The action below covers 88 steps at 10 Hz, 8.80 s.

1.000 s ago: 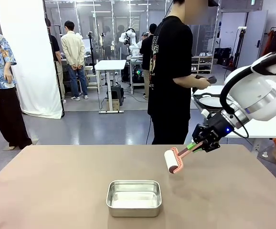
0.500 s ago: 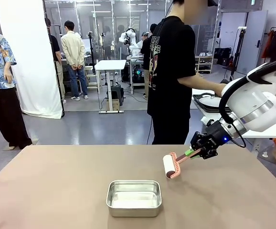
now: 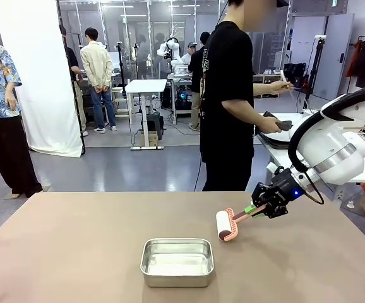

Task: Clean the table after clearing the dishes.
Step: When the right (or left) Handle tray is removed, use the right hand (or left hand) to clean the right (or left) side of the table with the Lint Roller, then place the Lint Roller back on top of the Airtight Container.

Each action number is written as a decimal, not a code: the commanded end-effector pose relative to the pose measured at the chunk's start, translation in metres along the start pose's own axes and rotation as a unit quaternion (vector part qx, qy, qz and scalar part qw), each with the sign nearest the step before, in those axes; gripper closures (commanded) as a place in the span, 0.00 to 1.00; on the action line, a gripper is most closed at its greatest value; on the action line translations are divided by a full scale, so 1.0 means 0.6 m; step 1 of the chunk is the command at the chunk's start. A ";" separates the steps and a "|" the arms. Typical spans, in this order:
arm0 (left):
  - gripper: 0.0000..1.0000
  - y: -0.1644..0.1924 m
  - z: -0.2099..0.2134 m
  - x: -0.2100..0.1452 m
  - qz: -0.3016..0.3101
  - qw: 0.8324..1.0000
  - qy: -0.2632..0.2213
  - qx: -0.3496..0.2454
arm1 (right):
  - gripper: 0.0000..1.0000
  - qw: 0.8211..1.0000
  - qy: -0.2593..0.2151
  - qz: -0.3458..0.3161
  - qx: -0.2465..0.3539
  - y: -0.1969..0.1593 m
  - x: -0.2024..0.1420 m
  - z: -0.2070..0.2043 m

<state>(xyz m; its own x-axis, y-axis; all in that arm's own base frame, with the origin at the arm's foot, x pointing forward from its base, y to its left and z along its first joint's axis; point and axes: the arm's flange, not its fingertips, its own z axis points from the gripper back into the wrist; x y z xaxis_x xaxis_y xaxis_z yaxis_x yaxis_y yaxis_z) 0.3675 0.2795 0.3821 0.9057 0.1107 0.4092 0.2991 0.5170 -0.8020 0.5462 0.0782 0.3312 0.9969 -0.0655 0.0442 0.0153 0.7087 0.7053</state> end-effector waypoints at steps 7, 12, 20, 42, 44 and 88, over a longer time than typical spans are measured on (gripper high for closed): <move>0.00 -0.002 0.003 -0.005 -0.002 1.000 -0.004 -0.001 | 0.78 0.995 -0.055 -0.015 -0.086 -0.089 -0.033 0.079; 0.00 -0.002 0.003 -0.005 -0.002 1.000 -0.004 -0.001 | 0.78 0.988 -0.037 -0.002 -0.150 -0.131 -0.010 0.188; 0.00 -0.002 0.003 -0.005 -0.002 1.000 -0.004 -0.001 | 0.78 0.933 -0.038 0.019 -0.358 -0.089 -0.016 0.246; 0.00 -0.002 0.003 -0.005 -0.002 1.000 -0.004 -0.001 | 0.78 0.896 -0.061 0.062 -0.435 0.184 -0.055 0.368; 0.00 -0.002 0.003 -0.005 -0.002 1.000 -0.004 -0.001 | 0.78 0.896 -0.061 0.062 -0.435 0.184 -0.055 0.368; 0.00 -0.002 0.003 -0.005 -0.002 1.000 -0.004 -0.001 | 0.78 0.599 0.267 0.702 -0.277 0.574 -0.270 -0.200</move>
<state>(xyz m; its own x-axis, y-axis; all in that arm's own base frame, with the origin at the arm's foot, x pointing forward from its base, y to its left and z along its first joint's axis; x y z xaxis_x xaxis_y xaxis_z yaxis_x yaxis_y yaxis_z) 0.3673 0.2796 0.3820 0.9057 0.1112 0.4090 0.2987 0.5171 -0.8021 0.3956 0.4078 0.4835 -0.0961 0.9952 -0.0169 -0.9894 -0.0974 -0.1077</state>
